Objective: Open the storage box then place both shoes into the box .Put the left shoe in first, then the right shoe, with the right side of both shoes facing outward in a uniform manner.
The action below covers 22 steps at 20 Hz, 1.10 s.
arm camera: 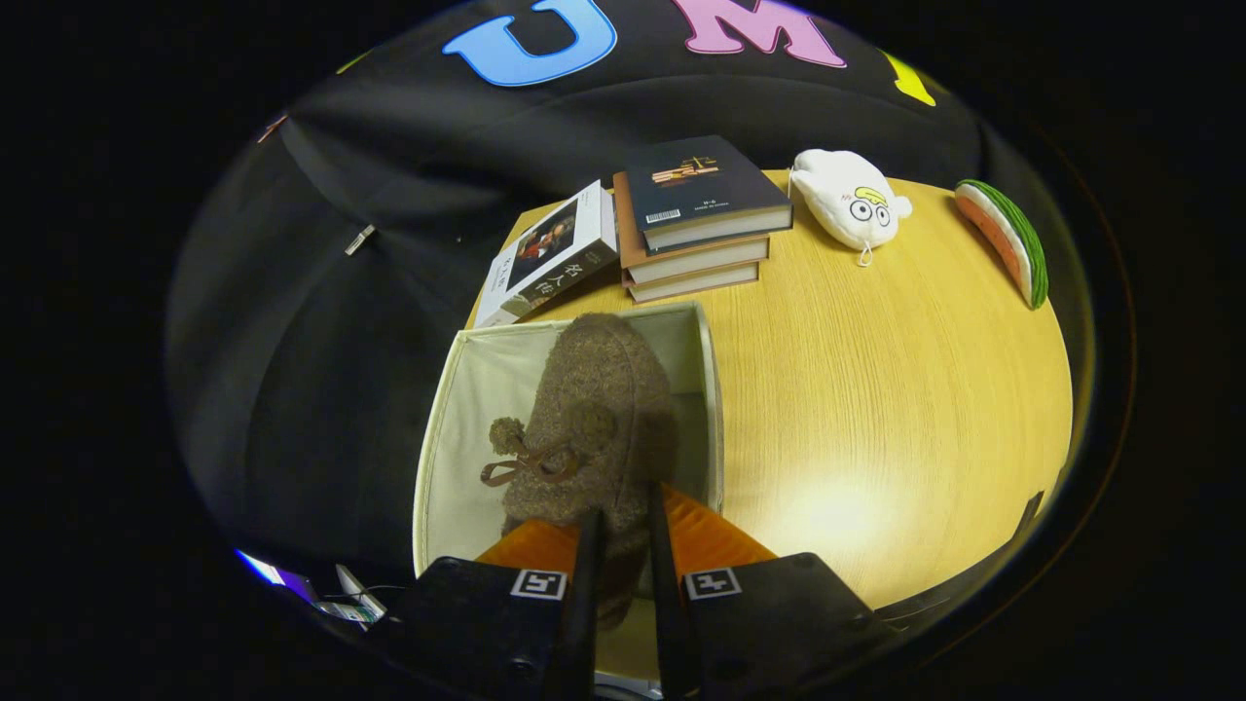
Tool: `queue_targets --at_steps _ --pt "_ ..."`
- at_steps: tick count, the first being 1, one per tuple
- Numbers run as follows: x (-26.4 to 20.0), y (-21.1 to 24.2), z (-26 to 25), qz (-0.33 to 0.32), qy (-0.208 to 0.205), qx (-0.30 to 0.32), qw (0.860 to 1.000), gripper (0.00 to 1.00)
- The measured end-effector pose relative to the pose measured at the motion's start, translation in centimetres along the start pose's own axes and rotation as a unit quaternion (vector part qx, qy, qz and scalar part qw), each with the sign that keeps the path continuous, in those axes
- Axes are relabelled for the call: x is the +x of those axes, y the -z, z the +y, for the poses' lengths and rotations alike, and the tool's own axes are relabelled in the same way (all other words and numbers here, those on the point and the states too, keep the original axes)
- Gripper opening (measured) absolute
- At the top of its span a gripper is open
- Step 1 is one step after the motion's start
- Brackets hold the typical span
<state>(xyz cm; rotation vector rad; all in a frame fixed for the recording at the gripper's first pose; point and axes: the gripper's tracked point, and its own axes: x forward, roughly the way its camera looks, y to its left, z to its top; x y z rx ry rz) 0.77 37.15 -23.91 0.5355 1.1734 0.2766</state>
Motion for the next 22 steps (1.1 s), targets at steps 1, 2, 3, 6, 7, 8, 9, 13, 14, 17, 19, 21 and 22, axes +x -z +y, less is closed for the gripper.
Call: queue_targets --at_steps 1,2,3,6,7,8,9,13,14,17,19,21,22 --pt "-0.1 0.1 -0.1 0.001 0.002 0.001 1.000 0.29" --pt "-0.2 0.3 -0.1 0.002 0.004 0.002 1.000 0.29" --pt "-0.5 0.5 0.0 0.003 0.005 0.002 1.000 0.29" --pt "-1.2 1.6 0.8 0.018 -0.003 0.004 1.000 0.36" --pt "-1.6 1.3 1.5 0.012 -0.015 0.003 1.000 0.41" --pt "-1.7 1.3 2.0 0.005 -0.022 0.002 1.000 0.54" --pt "-2.0 1.2 2.4 0.002 -0.026 -0.001 1.000 0.67" --pt "-2.5 0.4 2.7 -0.014 -0.027 -0.011 0.999 0.96" --pt "-2.5 0.3 2.5 -0.017 -0.027 -0.011 0.999 0.97" --pt "-2.7 0.2 2.3 -0.021 -0.030 -0.011 0.999 0.98" --pt "-3.2 -0.3 2.0 -0.030 -0.033 -0.011 0.999 0.97" --pt "-3.9 -1.4 1.8 -0.053 -0.041 -0.010 0.998 0.98" --pt "-4.2 -2.1 1.3 -0.066 -0.043 -0.010 0.997 0.98"
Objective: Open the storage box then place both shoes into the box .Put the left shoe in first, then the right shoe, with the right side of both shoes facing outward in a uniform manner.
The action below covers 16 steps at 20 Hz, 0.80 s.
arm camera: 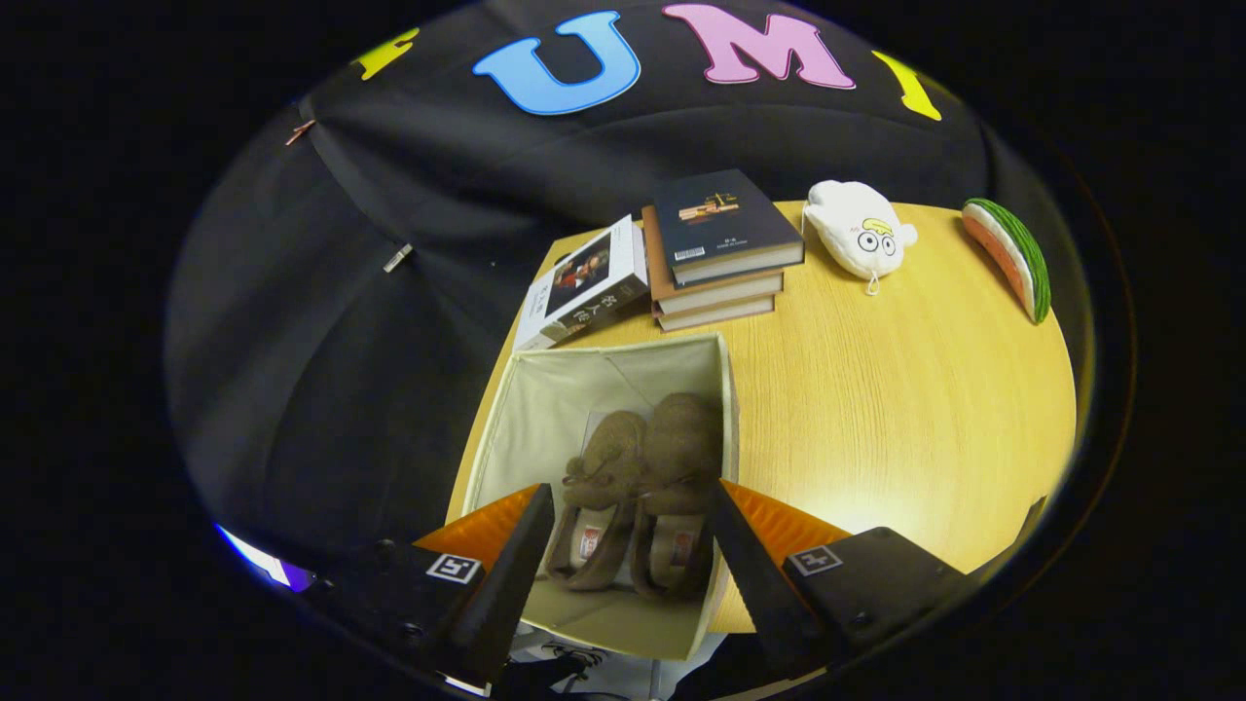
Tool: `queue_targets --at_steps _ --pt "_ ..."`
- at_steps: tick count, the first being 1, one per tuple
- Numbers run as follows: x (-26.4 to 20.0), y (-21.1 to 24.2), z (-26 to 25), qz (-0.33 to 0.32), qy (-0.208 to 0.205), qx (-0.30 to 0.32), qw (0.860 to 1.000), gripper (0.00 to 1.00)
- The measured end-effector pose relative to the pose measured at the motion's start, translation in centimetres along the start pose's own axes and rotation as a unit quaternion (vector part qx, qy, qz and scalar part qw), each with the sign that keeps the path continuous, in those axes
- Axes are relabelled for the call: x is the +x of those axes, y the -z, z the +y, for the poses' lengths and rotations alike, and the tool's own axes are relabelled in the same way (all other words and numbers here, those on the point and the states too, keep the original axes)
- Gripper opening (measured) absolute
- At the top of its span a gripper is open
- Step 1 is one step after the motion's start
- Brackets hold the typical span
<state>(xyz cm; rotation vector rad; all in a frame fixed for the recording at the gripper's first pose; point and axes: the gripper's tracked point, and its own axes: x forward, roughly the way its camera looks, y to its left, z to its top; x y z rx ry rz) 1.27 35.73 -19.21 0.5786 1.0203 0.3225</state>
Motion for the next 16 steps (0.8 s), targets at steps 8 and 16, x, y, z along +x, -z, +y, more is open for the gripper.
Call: queue_targets --at_steps 8,16 --pt "-3.7 -7.1 -8.7 -0.111 0.048 -0.032 0.992 0.98" --pt "-9.6 -13.0 -19.9 -0.212 0.129 -0.081 0.965 0.98"
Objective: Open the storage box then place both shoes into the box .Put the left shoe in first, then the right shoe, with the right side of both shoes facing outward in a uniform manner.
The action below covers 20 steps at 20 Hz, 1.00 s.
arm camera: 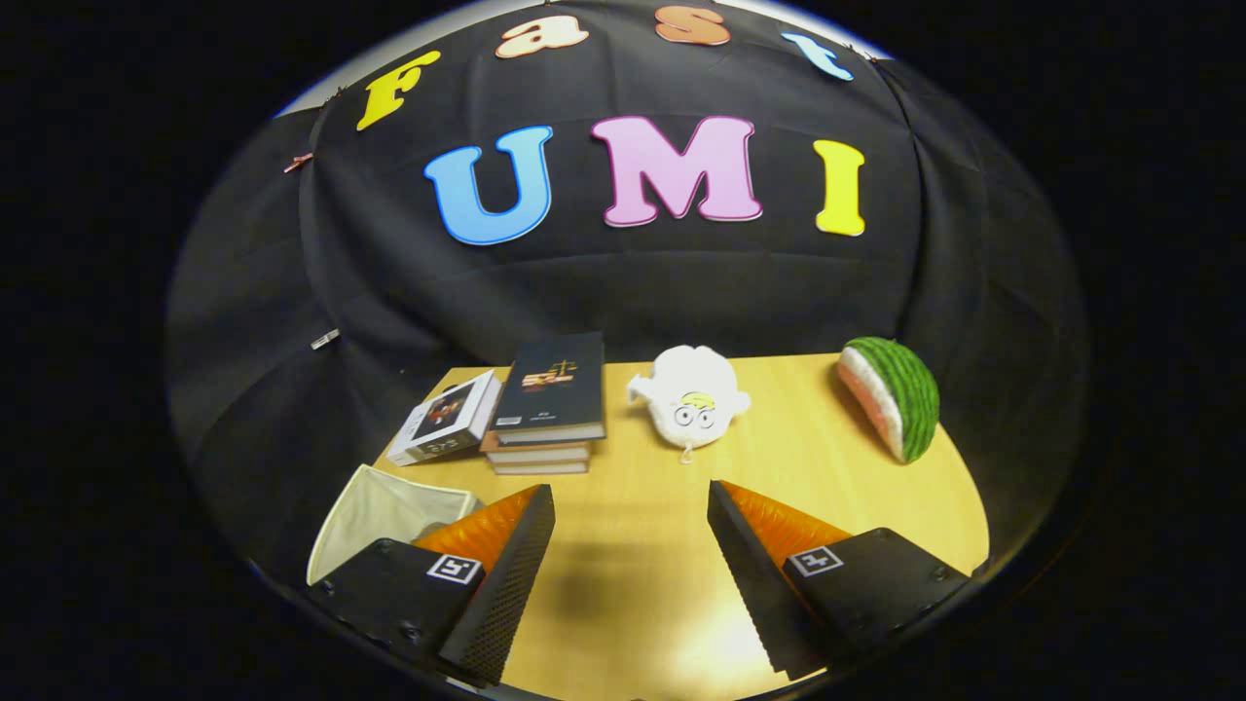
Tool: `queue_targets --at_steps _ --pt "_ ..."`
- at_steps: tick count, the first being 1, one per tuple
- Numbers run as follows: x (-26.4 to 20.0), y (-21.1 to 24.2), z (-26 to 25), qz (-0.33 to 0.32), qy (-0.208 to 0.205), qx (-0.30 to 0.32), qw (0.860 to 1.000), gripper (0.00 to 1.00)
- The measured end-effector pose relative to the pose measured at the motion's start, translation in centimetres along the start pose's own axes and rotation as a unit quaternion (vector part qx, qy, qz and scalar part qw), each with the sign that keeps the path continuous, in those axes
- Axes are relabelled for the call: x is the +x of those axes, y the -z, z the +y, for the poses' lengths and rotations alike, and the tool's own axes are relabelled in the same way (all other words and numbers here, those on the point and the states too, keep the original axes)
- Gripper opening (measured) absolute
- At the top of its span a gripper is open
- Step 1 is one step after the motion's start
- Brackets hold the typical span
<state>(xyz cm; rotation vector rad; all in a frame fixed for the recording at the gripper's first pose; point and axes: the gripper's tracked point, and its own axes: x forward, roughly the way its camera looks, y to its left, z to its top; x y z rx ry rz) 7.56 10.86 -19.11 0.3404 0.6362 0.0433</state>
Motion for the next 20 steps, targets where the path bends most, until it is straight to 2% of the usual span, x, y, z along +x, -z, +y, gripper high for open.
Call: queue_targets --at_steps 6,12,20 --pt "-2.5 -3.0 -5.2 -0.040 0.015 0.016 0.999 0.98" --pt "-7.4 -6.7 -9.6 -0.116 0.039 -0.035 0.992 0.98" --pt "-9.3 -6.2 -12.6 -0.139 0.046 -0.031 0.989 0.98"
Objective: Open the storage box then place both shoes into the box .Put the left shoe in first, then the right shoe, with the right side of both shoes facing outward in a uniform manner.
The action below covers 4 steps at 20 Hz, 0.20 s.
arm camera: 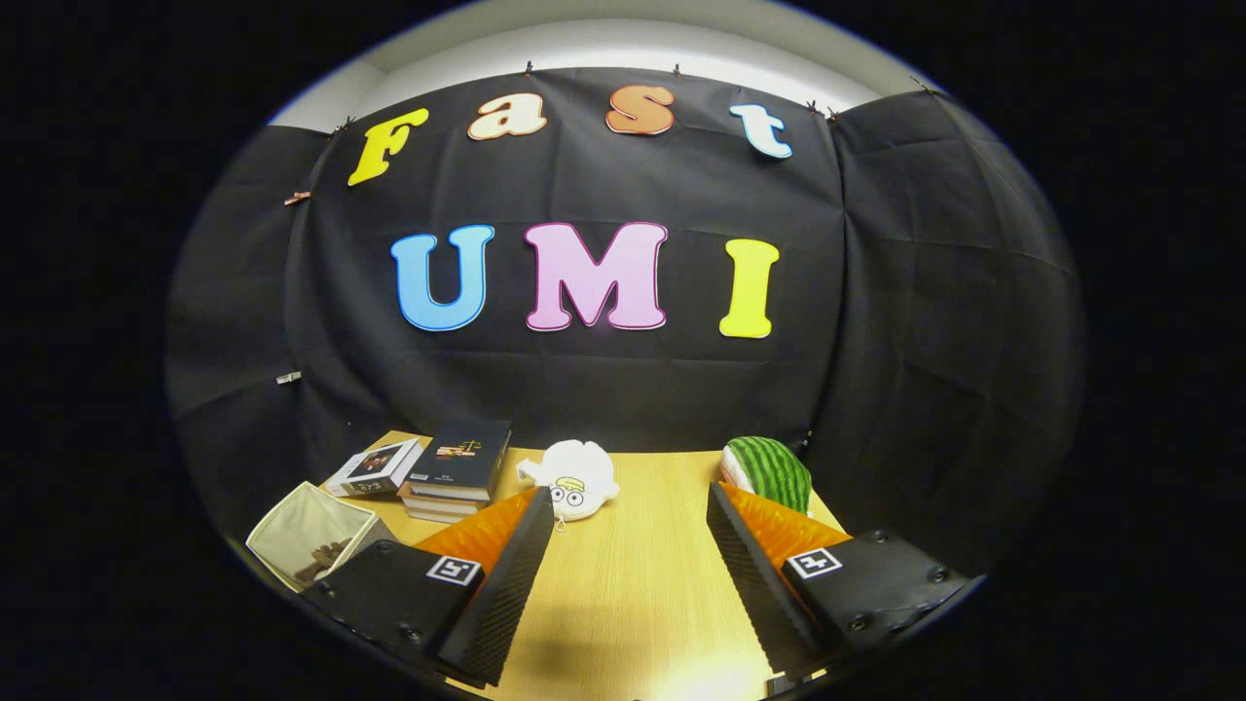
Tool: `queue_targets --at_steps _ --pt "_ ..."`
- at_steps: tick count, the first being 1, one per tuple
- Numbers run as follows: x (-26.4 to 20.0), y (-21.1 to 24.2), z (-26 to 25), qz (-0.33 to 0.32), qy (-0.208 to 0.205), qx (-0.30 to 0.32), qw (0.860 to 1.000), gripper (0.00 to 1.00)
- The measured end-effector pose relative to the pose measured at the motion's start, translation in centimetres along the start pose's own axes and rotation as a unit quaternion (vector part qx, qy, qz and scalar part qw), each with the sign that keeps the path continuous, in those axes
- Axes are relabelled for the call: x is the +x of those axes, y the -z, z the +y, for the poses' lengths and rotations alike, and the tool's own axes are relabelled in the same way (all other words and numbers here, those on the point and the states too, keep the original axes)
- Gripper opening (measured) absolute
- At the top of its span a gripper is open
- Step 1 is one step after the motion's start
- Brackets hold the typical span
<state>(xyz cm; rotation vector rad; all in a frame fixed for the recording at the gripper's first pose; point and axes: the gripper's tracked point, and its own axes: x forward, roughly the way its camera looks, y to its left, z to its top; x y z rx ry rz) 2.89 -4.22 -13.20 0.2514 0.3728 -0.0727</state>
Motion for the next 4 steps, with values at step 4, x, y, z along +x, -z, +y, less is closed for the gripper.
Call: queue_targets --at_steps 4 --pt "-0.01 0.26 -0.21 -0.003 -0.007 -0.004 1.000 0.98"
